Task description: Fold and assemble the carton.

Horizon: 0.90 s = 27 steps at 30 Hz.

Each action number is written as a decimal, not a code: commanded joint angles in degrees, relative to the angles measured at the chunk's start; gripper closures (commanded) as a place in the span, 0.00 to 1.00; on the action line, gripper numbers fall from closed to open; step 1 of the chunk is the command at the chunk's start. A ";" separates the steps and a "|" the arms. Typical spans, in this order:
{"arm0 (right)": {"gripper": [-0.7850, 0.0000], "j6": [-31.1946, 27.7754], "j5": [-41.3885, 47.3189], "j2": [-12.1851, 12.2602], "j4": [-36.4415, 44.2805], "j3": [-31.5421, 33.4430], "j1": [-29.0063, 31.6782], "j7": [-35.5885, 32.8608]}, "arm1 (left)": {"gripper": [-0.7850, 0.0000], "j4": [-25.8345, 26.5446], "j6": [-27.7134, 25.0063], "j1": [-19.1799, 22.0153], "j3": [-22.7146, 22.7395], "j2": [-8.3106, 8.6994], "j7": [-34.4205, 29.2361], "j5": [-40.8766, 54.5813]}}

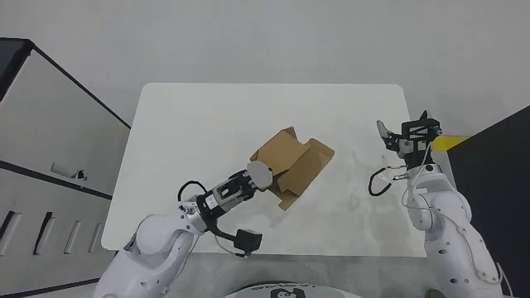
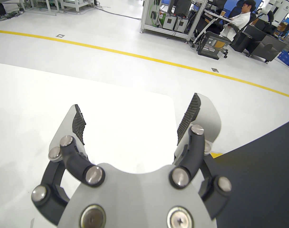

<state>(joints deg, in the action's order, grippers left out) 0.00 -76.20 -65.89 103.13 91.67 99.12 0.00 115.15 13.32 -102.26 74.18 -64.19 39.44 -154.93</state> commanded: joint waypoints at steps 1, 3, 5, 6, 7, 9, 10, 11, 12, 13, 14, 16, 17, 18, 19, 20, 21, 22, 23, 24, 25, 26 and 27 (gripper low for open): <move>0.00 0.00 0.00 0.00 0.00 0.00 0.00 0.00 | 1.00 -0.65 0.55 0.99 0.63 0.21 4.14 2.46; 0.00 0.00 0.00 0.00 0.00 0.00 0.00 0.00 | 1.00 -1.49 1.11 1.66 1.16 0.28 5.61 4.58; 0.00 0.00 0.00 0.00 0.00 0.00 0.00 0.00 | 1.00 -1.49 1.11 1.66 1.16 0.28 5.61 4.58; 0.00 0.00 0.00 0.00 0.00 0.00 0.00 0.00 | 1.00 -1.49 1.11 1.66 1.16 0.28 5.61 4.58; 0.00 0.00 0.00 0.00 0.00 0.00 0.00 0.00 | 1.00 -1.49 1.11 1.66 1.16 0.28 5.61 4.58; 0.00 0.00 0.00 0.00 0.00 0.00 0.00 0.00 | 1.00 -1.49 1.11 1.66 1.16 0.28 5.61 4.58; 0.00 0.00 0.00 0.00 0.00 0.00 0.00 0.00 | 1.00 -1.49 1.11 1.66 1.16 0.28 5.61 4.58; 0.00 0.00 0.00 0.00 0.00 0.00 0.00 0.00 | 1.00 -1.54 1.19 1.83 1.10 0.28 5.57 4.41; 0.00 0.00 0.00 0.00 0.00 0.00 0.00 0.00 | 1.00 -2.41 1.57 2.12 1.16 0.29 5.49 4.69; 0.00 0.00 0.00 0.00 0.00 0.00 0.00 0.00 | 1.00 -3.04 2.46 2.63 1.33 0.30 6.02 5.50; 0.00 0.00 0.00 0.00 0.00 0.00 0.00 0.00 | 1.00 -3.52 3.83 3.28 1.52 0.36 7.82 6.01; 0.00 0.00 0.00 0.00 0.00 0.00 0.00 0.00 | 1.00 -4.62 6.28 4.68 2.57 0.61 11.56 5.84; 0.00 0.00 0.00 0.00 0.00 0.00 0.00 0.00 | 1.00 -5.18 7.55 5.30 2.93 0.76 14.11 5.98; 0.00 0.00 0.00 0.00 0.00 0.00 0.00 0.00 | 1.00 -6.02 8.47 5.83 3.62 0.86 15.15 6.84; 0.00 0.00 0.00 0.00 0.00 0.00 0.00 0.00 | 1.00 -6.07 9.77 6.66 3.94 1.01 17.84 6.64; 0.00 0.00 0.00 0.00 0.00 0.00 0.00 0.00 | 1.00 -6.80 10.56 7.19 4.19 1.15 20.28 7.20; 0.00 0.00 0.00 0.00 0.00 0.00 0.00 0.00 | 1.00 -7.61 11.16 7.85 4.80 1.25 21.29 8.09; 0.00 0.00 0.00 0.00 0.00 0.00 0.00 0.00 | 1.00 -7.81 12.14 8.72 5.08 1.40 23.61 7.85; 0.00 0.00 0.00 0.00 0.00 0.00 0.00 0.00 | 1.00 -8.47 12.43 9.35 5.21 1.50 25.42 8.74; 0.00 0.00 0.00 0.00 0.00 0.00 0.00 0.00 | 1.00 -9.13 12.75 10.16 5.62 1.58 26.33 9.73; 0.00 0.00 0.00 0.00 0.00 0.00 0.00 0.00 | 1.00 -9.42 13.35 11.06 5.78 1.69 27.96 9.68; 0.00 0.00 0.00 0.00 0.00 0.00 0.00 0.00 | 1.00 -9.87 13.43 11.81 5.81 1.77 29.32 10.01; 0.00 0.00 0.00 0.00 0.00 0.00 0.00 0.00 | 1.00 -10.08 13.79 12.64 5.96 1.83 30.12 10.46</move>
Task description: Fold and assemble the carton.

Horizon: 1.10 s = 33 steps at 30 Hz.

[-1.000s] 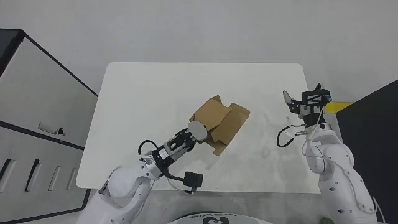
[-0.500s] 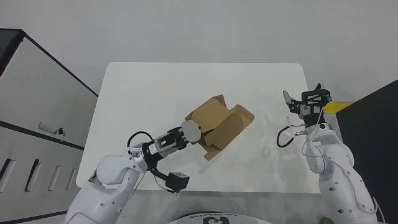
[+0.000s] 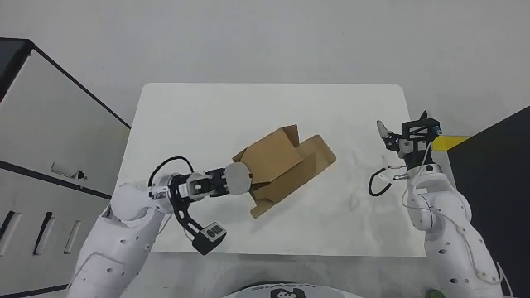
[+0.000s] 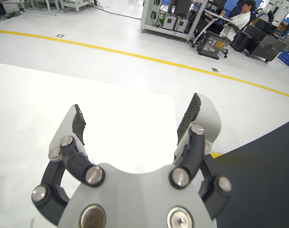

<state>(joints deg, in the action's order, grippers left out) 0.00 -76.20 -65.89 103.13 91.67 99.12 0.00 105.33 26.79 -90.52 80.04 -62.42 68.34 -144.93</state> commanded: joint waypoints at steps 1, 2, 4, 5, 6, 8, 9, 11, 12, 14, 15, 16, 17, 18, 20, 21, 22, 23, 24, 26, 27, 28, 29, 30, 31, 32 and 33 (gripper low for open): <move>0.00 0.00 0.00 0.00 0.00 0.00 0.00 0.00 | 1.00 -0.31 0.55 1.65 -0.21 0.12 2.81 1.26; 0.00 0.00 0.00 0.00 0.00 0.00 0.00 0.00 | 1.00 -0.71 -0.13 2.31 -0.69 0.18 4.94 2.82; 0.00 0.00 0.00 0.00 0.00 0.00 0.00 0.00 | 1.00 -0.95 -0.39 2.56 -0.70 0.22 5.53 3.25; 0.00 0.00 0.00 0.00 0.00 0.00 0.00 0.00 | 1.00 -0.95 -0.39 2.56 -0.70 0.22 5.53 3.25; 0.00 0.00 0.00 0.00 0.00 0.00 0.00 0.00 | 1.00 -0.95 -0.39 2.56 -0.70 0.22 5.53 3.25; 0.00 0.00 0.00 0.00 0.00 0.00 0.00 0.00 | 1.00 -0.95 -0.39 2.56 -0.70 0.22 5.53 3.25; 0.00 0.00 0.00 0.00 0.00 0.00 0.00 0.00 | 1.00 -0.95 -0.39 2.56 -0.70 0.22 5.53 3.25; 0.00 0.00 0.00 0.00 0.00 0.00 0.00 0.00 | 1.00 -0.95 -0.39 2.56 -0.70 0.22 5.53 3.25; 0.00 0.00 0.00 0.00 0.00 0.00 0.00 0.00 | 1.00 -0.95 -0.39 2.56 -0.70 0.22 5.53 3.25; 0.00 0.00 0.00 0.00 0.00 0.00 0.00 0.00 | 1.00 -0.39 -0.39 2.69 -1.09 0.21 5.49 3.04; 0.00 0.00 0.00 0.00 0.00 0.00 0.00 0.00 | 1.00 -0.49 -0.11 2.92 -1.35 0.21 5.47 3.10; 0.00 0.00 0.00 0.00 0.00 0.00 0.00 0.00 | 1.00 -0.53 0.87 3.61 -1.52 0.20 5.98 3.27; 0.00 0.00 0.00 0.00 0.00 0.00 0.00 0.00 | 1.00 -0.89 1.61 4.45 -1.79 0.22 7.24 3.43; 0.00 0.00 0.00 0.00 0.00 0.00 0.00 0.00 | 1.00 -1.50 1.82 5.52 -1.71 0.24 7.33 3.68; 0.00 0.00 0.00 0.00 0.00 0.00 0.00 0.00 | 1.00 -0.78 1.24 8.18 -1.99 0.41 7.92 1.46; 0.00 0.00 0.00 0.00 0.00 0.00 0.00 0.00 | 1.00 -1.03 1.35 9.21 -2.06 0.46 7.81 1.63; 0.00 0.00 0.00 0.00 0.00 0.00 0.00 0.00 | 1.00 -1.01 1.24 10.44 -2.13 0.54 7.92 1.43; 0.00 0.00 0.00 0.00 0.00 0.00 0.00 0.00 | 1.00 -0.86 0.99 11.68 -2.22 0.66 8.17 0.80; 0.00 0.00 0.00 0.00 0.00 0.00 0.00 0.00 | 1.00 -0.69 0.54 12.78 -2.50 0.79 8.62 0.55; 0.00 0.00 0.00 0.00 0.00 0.00 0.00 0.00 | 1.00 -0.81 0.13 14.88 -2.77 1.05 9.03 0.51; 0.00 0.00 0.00 0.00 0.00 0.00 0.00 0.00 | 1.00 -0.81 0.08 15.91 -2.86 1.19 9.09 0.50; 0.00 0.00 0.00 0.00 0.00 0.00 0.00 0.00 | 1.00 -0.83 0.02 16.82 -3.02 1.33 9.15 0.38; 0.00 0.00 0.00 0.00 0.00 0.00 0.00 0.00 | 1.00 -1.02 0.07 17.56 -3.16 1.46 9.09 0.73; 0.00 0.00 0.00 0.00 0.00 0.00 0.00 0.00 | 1.00 -1.01 0.03 18.29 -3.39 1.59 9.14 1.09; 0.00 0.00 0.00 0.00 0.00 0.00 0.00 0.00 | 1.00 -0.99 -0.08 18.93 -3.68 1.72 9.25 1.31; 0.00 0.00 0.00 0.00 0.00 0.00 0.00 0.00 | 1.00 -1.10 -0.14 19.53 -3.87 1.87 9.31 1.29; 0.00 0.00 0.00 0.00 0.00 0.00 0.00 0.00 | 1.00 -1.10 -0.20 19.92 -4.05 1.98 9.37 1.19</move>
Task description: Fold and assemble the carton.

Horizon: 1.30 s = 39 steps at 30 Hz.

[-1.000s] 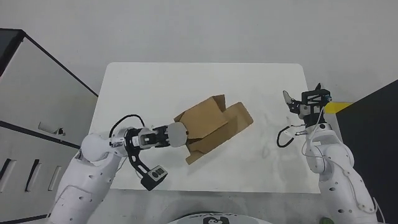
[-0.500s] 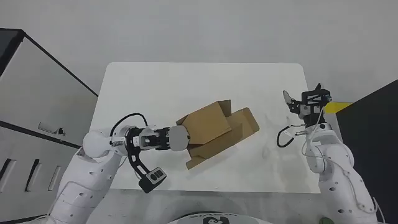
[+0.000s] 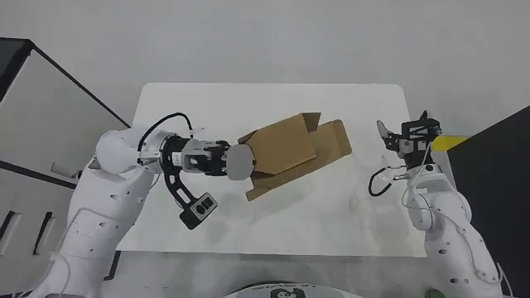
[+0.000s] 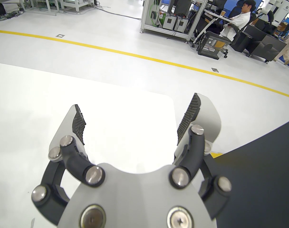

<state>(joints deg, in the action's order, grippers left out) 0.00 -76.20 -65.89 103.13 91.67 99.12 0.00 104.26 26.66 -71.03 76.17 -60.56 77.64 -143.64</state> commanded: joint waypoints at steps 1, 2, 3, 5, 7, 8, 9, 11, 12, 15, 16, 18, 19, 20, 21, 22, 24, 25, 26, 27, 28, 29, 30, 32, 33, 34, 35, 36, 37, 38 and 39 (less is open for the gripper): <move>0.00 0.00 0.00 0.00 0.00 0.00 0.00 0.00 | 1.00 0.00 -0.10 0.93 -0.53 0.25 0.11 0.05; 0.00 0.00 0.00 0.00 0.00 0.00 0.00 0.00 | 1.00 -0.30 0.05 1.51 -0.82 0.43 -0.05 0.31; 0.00 0.00 0.00 0.00 0.00 0.00 0.00 0.00 | 1.00 -0.28 0.13 1.83 -0.99 0.53 -0.13 0.26; 0.00 0.00 0.00 0.00 0.00 0.00 0.00 0.00 | 1.00 -0.62 0.46 2.45 -1.56 0.80 -0.45 0.53; 0.00 0.00 0.00 0.00 0.00 0.00 0.00 0.00 | 1.00 -0.63 0.94 2.79 -2.02 1.03 -0.93 0.59; 0.00 0.00 0.00 0.00 0.00 0.00 0.00 0.00 | 1.00 -0.63 0.94 2.79 -2.02 1.03 -0.93 0.59; 0.00 0.00 0.00 0.00 0.00 0.00 0.00 0.00 | 1.00 -0.63 0.94 2.79 -2.02 1.03 -0.93 0.59; 0.00 0.00 0.00 0.00 0.00 0.00 0.00 0.00 | 1.00 -0.63 0.94 2.79 -2.02 1.03 -0.93 0.59; 0.00 0.00 0.00 0.00 0.00 0.00 0.00 0.00 | 1.00 -0.63 0.94 2.79 -2.02 1.03 -0.93 0.59; 0.00 0.00 0.00 0.00 0.00 0.00 0.00 0.00 | 1.00 -0.63 0.94 2.79 -2.02 1.03 -0.93 0.59; 0.00 0.00 0.00 0.00 0.00 0.00 0.00 0.00 | 1.00 -0.74 0.84 2.66 -2.00 1.02 -1.43 0.71; 0.00 0.00 0.00 0.00 0.00 0.00 0.00 0.00 | 1.00 -1.44 1.10 1.99 -1.90 1.04 -2.73 0.36; 0.00 0.00 0.00 0.00 0.00 0.00 0.00 0.00 | 1.00 -1.77 1.94 2.03 -1.58 1.15 -2.13 -1.00; 0.00 0.00 0.00 0.00 0.00 0.00 0.00 0.00 | 1.00 -2.19 2.34 2.04 -1.30 1.22 -2.35 -1.37; 0.00 0.00 0.00 0.00 0.00 0.00 0.00 0.00 | 1.00 -2.23 2.48 2.14 -1.21 1.27 -2.49 -1.33; 0.00 0.00 0.00 0.00 0.00 0.00 0.00 0.00 | 1.00 -2.13 2.53 2.31 -1.20 1.34 -2.54 -1.23; 0.00 0.00 0.00 0.00 0.00 0.00 0.00 0.00 | 1.00 -2.40 2.57 2.80 -1.06 1.53 -2.58 -1.39; 0.00 0.00 0.00 0.00 0.00 0.00 0.00 0.00 | 1.00 -2.42 2.67 3.08 -1.08 1.64 -2.68 -1.69; 0.00 0.00 0.00 0.00 0.00 0.00 0.00 0.00 | 1.00 -2.66 2.84 3.22 -1.15 1.74 -2.85 -1.38; 0.00 0.00 0.00 0.00 0.00 0.00 0.00 0.00 | 1.00 -2.61 2.89 3.49 -1.26 1.86 -2.90 -1.25; 0.00 0.00 0.00 0.00 0.00 0.00 0.00 0.00 | 1.00 -2.63 2.93 3.70 -1.37 2.01 -2.93 -1.24; 0.00 0.00 0.00 0.00 0.00 0.00 0.00 0.00 | 1.00 -2.80 2.99 3.85 -1.44 2.15 -2.99 -0.98; 0.00 0.00 0.00 0.00 0.00 0.00 0.00 0.00 | 1.00 -2.79 2.95 4.09 -1.53 2.33 -2.95 -1.00; 0.00 0.00 0.00 0.00 0.00 0.00 0.00 0.00 | 1.00 -3.17 3.07 4.50 -1.51 2.77 -3.06 -0.94; 0.00 0.00 0.00 0.00 0.00 0.00 0.00 0.00 | 1.00 -3.29 3.09 4.70 -1.40 3.00 -3.09 -1.21; 0.00 0.00 0.00 0.00 0.00 0.00 0.00 0.00 | 1.00 -3.45 3.07 4.83 -1.30 3.24 -3.07 -1.28; 0.00 0.00 0.00 0.00 0.00 0.00 0.00 0.00 | 1.00 -3.47 3.08 4.94 -1.20 3.40 -3.08 -1.32; 0.00 0.00 0.00 0.00 0.00 0.00 0.00 0.00 | 1.00 -3.41 3.07 5.03 -1.10 3.65 -3.06 -1.29; 0.00 0.00 0.00 0.00 0.00 0.00 0.00 0.00 | 1.00 -3.40 3.01 5.08 -0.95 3.90 -3.00 -1.15; 0.00 0.00 0.00 0.00 0.00 0.00 0.00 0.00 | 1.00 -3.31 2.96 5.14 -0.78 4.17 -2.95 -1.12; 0.00 0.00 0.00 0.00 0.00 0.00 0.00 0.00 | 1.00 -3.29 2.96 5.12 -0.63 4.44 -2.96 -1.02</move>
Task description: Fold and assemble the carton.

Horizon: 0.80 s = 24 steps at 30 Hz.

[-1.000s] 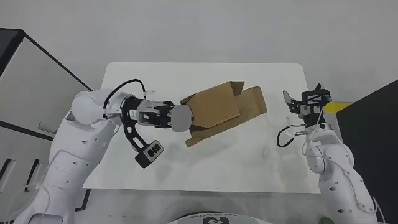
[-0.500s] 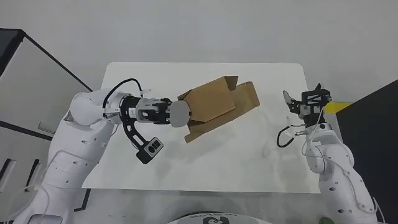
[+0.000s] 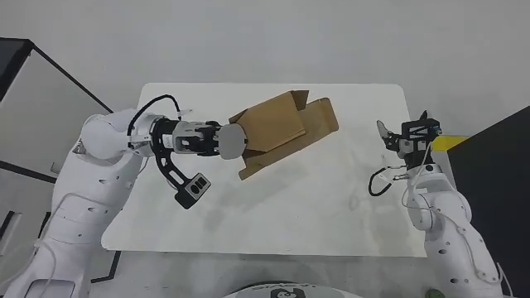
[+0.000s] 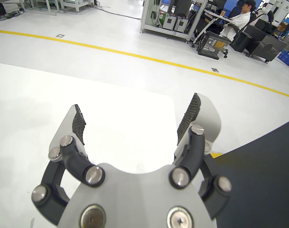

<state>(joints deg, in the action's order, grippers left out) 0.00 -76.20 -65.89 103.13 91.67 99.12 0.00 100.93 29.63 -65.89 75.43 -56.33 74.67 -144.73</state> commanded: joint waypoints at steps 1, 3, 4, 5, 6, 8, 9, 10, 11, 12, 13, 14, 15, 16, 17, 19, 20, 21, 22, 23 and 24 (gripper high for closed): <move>0.00 0.00 0.00 0.00 0.00 0.00 0.00 0.00 | 1.00 0.07 -0.04 -0.07 0.26 0.48 0.04 0.20; 0.00 0.00 0.00 0.00 0.00 0.00 0.00 0.00 | 1.00 0.29 -0.04 -0.29 0.53 1.10 0.05 0.54; 0.00 0.00 0.00 0.00 0.00 0.00 0.00 0.00 | 1.00 0.49 -0.16 -0.41 0.56 1.36 0.16 0.67; 0.00 0.00 0.00 0.00 0.00 0.00 0.00 0.00 | 1.00 0.62 -0.21 -0.49 0.57 1.54 0.22 0.78; 0.00 0.00 0.00 0.00 0.00 0.00 0.00 0.00 | 1.00 0.87 -0.24 -0.64 0.54 1.78 0.24 1.11; 0.00 0.00 0.00 0.00 0.00 0.00 0.00 0.00 | 1.00 1.24 -0.31 -0.98 0.39 2.25 0.31 1.97; 0.00 0.00 0.00 0.00 0.00 0.00 0.00 0.00 | 1.00 1.20 -0.21 -1.26 0.23 2.41 0.21 3.23; 0.00 0.00 0.00 0.00 0.00 0.00 0.00 0.00 | 1.00 1.34 -0.06 -1.48 0.07 2.53 0.07 5.02; 0.00 0.00 0.00 0.00 0.00 0.00 0.00 0.00 | 1.00 1.44 -0.15 -1.64 -0.03 2.64 0.16 6.40; 0.00 0.00 0.00 0.00 0.00 0.00 0.00 0.00 | 1.00 1.54 -0.23 -1.82 -0.10 2.73 0.23 7.81; 0.00 0.00 0.00 0.00 0.00 0.00 0.00 0.00 | 1.00 1.61 -0.27 -2.03 -0.10 2.80 0.28 9.29; 0.00 0.00 0.00 0.00 0.00 0.00 0.00 0.00 | 1.00 1.75 -0.37 -2.16 -0.01 2.86 0.38 10.33; 0.00 0.00 0.00 0.00 0.00 0.00 0.00 0.00 | 1.00 1.76 -0.39 -2.35 0.12 2.90 0.40 11.34; 0.00 0.00 0.00 0.00 0.00 0.00 0.00 0.00 | 1.00 1.90 -0.45 -2.61 0.18 2.89 0.46 12.81; 0.00 0.00 0.00 0.00 0.00 0.00 0.00 0.00 | 1.00 2.10 -0.62 -2.81 0.30 2.86 0.63 14.48; 0.00 0.00 0.00 0.00 0.00 0.00 0.00 0.00 | 1.00 2.26 -1.16 -3.12 0.78 2.79 1.17 16.49; 0.00 0.00 0.00 0.00 0.00 0.00 0.00 0.00 | 1.00 2.15 -1.37 -3.37 1.02 2.72 1.38 17.49; 0.00 0.00 0.00 0.00 0.00 0.00 0.00 0.00 | 1.00 1.76 -1.53 -3.64 1.34 2.65 1.53 18.38; 0.00 0.00 0.00 0.00 0.00 0.00 0.00 0.00 | 1.00 1.62 -1.80 -3.70 1.70 2.60 1.81 18.43; 0.00 0.00 0.00 0.00 0.00 0.00 0.00 0.00 | 1.00 1.65 -2.10 -3.74 1.94 2.53 2.10 18.37; 0.00 0.00 0.00 0.00 0.00 0.00 0.00 0.00 | 1.00 1.55 -2.26 -3.94 2.05 2.43 2.27 18.92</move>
<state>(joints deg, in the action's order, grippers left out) 0.00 -76.20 -65.89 103.13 91.67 99.12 0.00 102.53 27.51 -69.71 77.40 -53.84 76.79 -126.08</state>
